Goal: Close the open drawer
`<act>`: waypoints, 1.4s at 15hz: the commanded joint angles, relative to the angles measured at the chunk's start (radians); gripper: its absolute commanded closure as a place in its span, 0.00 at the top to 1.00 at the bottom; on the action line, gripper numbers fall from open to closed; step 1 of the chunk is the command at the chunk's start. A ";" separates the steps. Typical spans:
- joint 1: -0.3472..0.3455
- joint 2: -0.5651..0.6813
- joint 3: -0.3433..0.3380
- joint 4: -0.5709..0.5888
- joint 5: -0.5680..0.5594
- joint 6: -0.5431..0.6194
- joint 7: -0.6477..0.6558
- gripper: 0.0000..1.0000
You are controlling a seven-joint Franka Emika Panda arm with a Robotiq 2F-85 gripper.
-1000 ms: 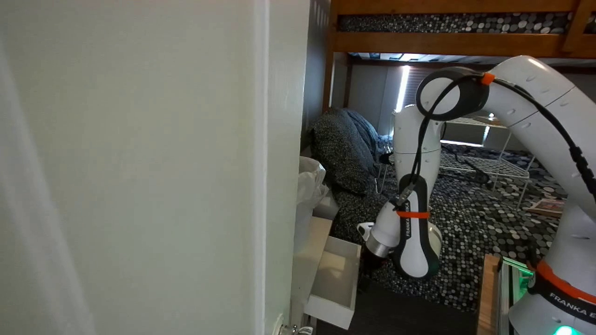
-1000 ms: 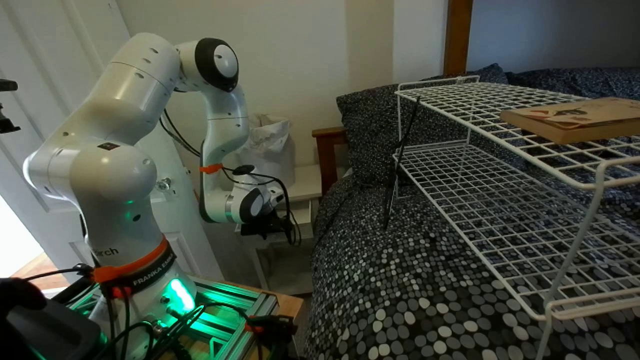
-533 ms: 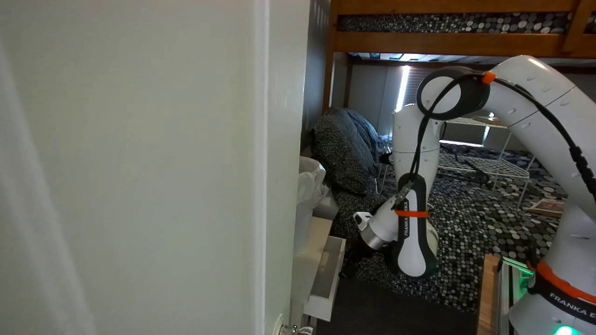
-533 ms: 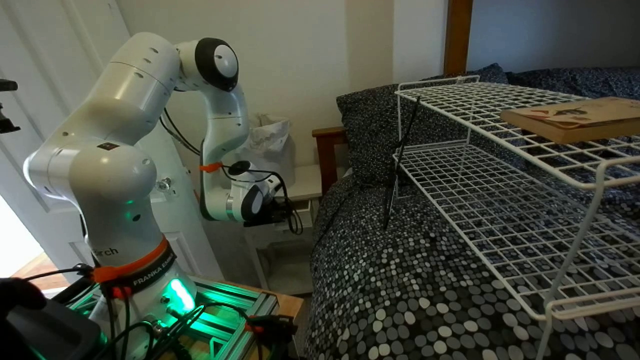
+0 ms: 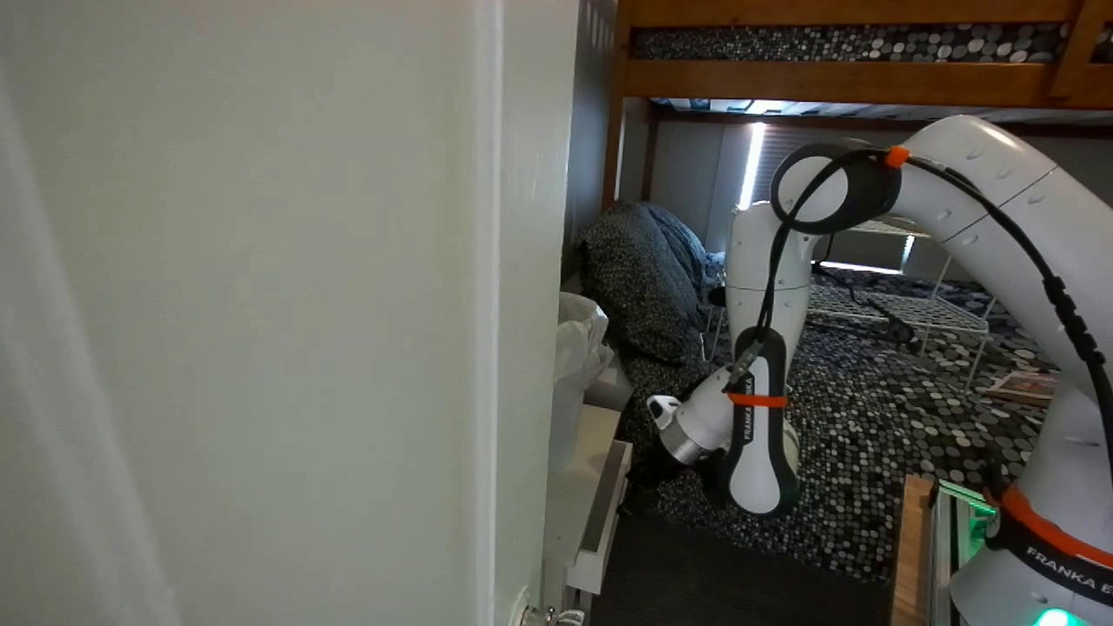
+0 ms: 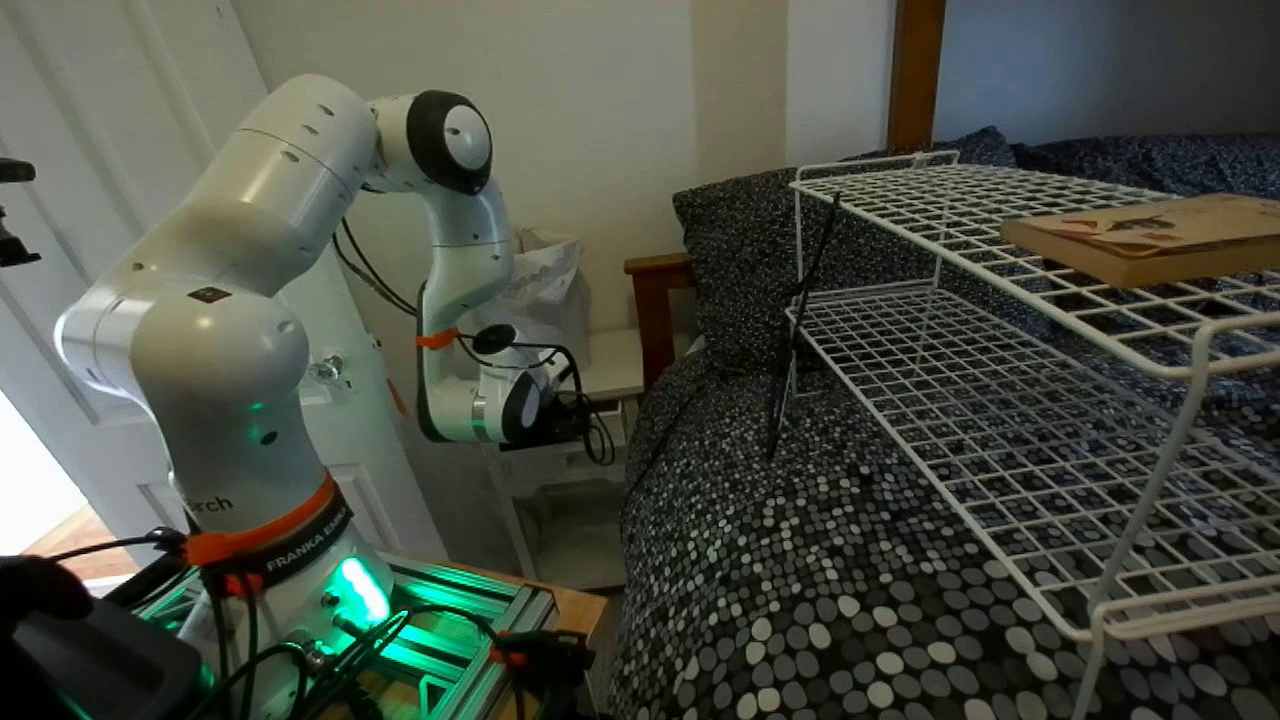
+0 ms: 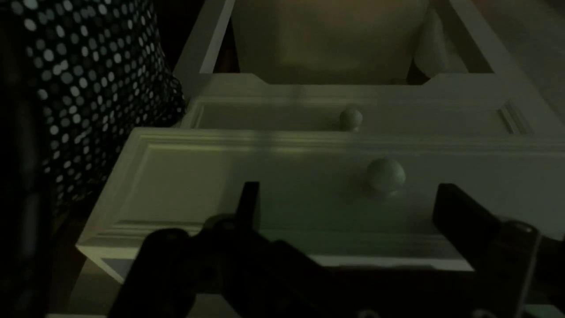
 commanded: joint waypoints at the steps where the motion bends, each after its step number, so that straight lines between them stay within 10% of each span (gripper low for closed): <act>1: -0.041 0.090 0.034 0.115 -0.041 0.008 0.035 1.00; 21: -0.007 0.162 0.046 0.228 0.011 0.028 0.094 1.00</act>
